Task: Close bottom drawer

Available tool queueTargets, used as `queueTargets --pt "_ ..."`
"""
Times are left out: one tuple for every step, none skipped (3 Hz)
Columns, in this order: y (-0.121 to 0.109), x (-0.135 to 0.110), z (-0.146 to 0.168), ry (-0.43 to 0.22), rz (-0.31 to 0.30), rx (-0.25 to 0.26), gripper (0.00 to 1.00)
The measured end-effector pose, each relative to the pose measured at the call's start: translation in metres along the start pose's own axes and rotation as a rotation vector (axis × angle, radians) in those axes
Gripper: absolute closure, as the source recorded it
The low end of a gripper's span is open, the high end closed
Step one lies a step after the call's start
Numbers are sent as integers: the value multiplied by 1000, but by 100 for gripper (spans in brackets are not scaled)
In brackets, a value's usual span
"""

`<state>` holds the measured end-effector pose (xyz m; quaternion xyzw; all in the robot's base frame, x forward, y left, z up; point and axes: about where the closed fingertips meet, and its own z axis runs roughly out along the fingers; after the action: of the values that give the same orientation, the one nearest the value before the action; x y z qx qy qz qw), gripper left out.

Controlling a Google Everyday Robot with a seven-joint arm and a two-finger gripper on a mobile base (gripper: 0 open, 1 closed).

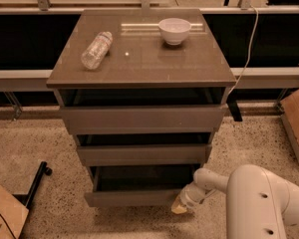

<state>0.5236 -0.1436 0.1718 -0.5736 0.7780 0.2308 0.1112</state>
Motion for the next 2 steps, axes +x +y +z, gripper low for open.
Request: queueTargets --pt "0 0 0 0 0 0 100" --pt "-6 -1 -1 -22 -5 61 100"
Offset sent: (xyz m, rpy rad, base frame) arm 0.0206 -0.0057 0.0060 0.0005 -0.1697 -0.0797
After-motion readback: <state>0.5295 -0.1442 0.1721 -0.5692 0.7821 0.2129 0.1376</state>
